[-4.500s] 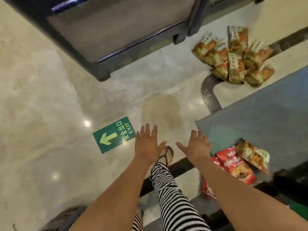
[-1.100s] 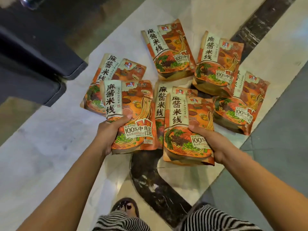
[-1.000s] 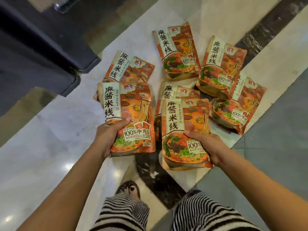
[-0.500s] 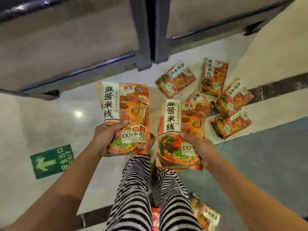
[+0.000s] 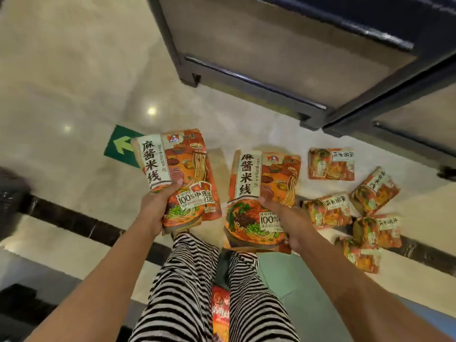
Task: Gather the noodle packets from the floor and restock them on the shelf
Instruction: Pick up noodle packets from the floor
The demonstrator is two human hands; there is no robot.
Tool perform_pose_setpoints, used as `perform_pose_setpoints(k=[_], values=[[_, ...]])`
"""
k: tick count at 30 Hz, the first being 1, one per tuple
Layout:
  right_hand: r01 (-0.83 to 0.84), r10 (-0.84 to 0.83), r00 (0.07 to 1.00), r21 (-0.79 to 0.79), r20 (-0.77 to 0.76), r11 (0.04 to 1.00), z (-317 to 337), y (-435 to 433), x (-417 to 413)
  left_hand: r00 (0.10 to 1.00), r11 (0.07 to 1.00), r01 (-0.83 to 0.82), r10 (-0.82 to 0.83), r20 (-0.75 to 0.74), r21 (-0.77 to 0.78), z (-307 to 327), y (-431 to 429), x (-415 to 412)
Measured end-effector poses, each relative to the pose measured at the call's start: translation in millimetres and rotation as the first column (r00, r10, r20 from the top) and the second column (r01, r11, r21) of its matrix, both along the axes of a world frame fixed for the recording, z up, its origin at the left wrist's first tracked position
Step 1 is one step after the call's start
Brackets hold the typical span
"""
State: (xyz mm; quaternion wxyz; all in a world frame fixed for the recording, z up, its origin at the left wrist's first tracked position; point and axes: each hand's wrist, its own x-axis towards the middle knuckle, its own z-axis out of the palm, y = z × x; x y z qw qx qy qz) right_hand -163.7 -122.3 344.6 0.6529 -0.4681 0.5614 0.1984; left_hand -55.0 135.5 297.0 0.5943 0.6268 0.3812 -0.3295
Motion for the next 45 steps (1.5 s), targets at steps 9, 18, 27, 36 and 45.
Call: perform_pose_setpoints(k=[9,18,27,36,45], values=[[-0.378,0.377,0.925,0.014,0.049,0.926,6.7,207.5,162.2,0.954,0.954,-0.298,0.298,0.004,-0.022,18.0,235.8,55.8],[-0.655,0.649,0.749,0.003,0.133,0.756,9.2,408.6,284.7,0.817,0.822,-0.566,0.569,0.094,-0.055,43.2,416.2,87.7],[-0.858,0.857,0.509,-0.031,0.082,0.513,8.3,556.2,388.2,0.576,0.576,-0.817,0.815,0.064,0.023,59.3,536.4,99.9],[-0.960,0.956,0.281,0.013,0.088,0.281,-4.8,734.1,447.3,0.437,0.433,-0.899,0.896,0.082,0.066,52.9,659.5,127.6],[-0.955,0.955,0.290,0.083,0.069,0.284,-51.6,921.8,447.3,0.499,0.492,-0.865,0.865,0.055,0.100,5.0,844.4,123.4]])
